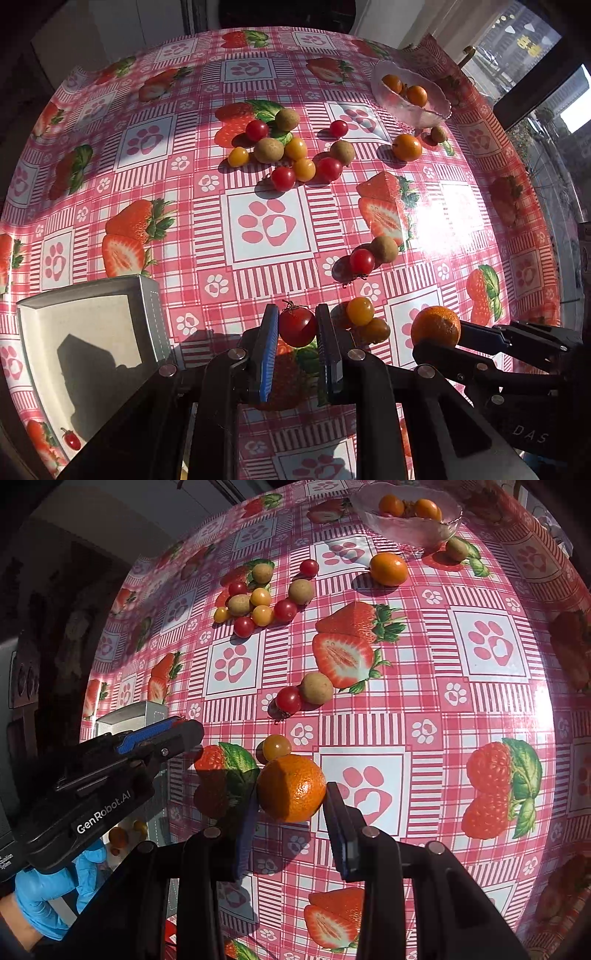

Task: Organize fruits
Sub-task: 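Carry the red tomato and mandarin over the white tray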

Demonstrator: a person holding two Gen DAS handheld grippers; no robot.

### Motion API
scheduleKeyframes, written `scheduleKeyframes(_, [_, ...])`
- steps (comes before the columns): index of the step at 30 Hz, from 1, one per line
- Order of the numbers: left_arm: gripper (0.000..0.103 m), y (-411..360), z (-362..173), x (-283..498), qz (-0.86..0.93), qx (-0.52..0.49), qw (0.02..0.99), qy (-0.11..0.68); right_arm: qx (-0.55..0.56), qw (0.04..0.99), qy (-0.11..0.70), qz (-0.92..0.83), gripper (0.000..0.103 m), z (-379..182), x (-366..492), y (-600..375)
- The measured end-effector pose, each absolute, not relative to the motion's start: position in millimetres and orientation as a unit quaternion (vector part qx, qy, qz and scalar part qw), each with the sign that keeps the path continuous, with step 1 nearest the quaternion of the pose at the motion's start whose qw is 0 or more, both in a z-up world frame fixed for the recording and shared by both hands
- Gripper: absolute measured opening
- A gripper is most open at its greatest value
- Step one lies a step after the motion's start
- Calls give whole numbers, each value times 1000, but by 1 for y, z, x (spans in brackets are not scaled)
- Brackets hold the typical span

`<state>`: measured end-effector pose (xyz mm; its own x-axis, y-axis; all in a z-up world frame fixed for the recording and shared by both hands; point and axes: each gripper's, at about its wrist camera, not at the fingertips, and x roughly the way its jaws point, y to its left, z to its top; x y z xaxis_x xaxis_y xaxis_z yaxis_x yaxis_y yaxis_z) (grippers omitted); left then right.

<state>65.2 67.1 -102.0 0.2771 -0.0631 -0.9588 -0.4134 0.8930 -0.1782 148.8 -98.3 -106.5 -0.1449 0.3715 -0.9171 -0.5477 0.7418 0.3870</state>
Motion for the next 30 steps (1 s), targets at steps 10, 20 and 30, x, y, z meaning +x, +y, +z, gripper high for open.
scheduleKeyframes(10, [21,97,-86,2,152,-224,772,575,-103,640,659,381,39,-89,112,-70])
scheduleKeyframes(20, [21,131,-81,-60,196,-250,768,556,-144,620,645,424,39,-77,61,-20])
scheduleKeyframes(30, [21,169,-101,-112,237,-260,748,563,-189,584,636,468,39,-83,7,41])
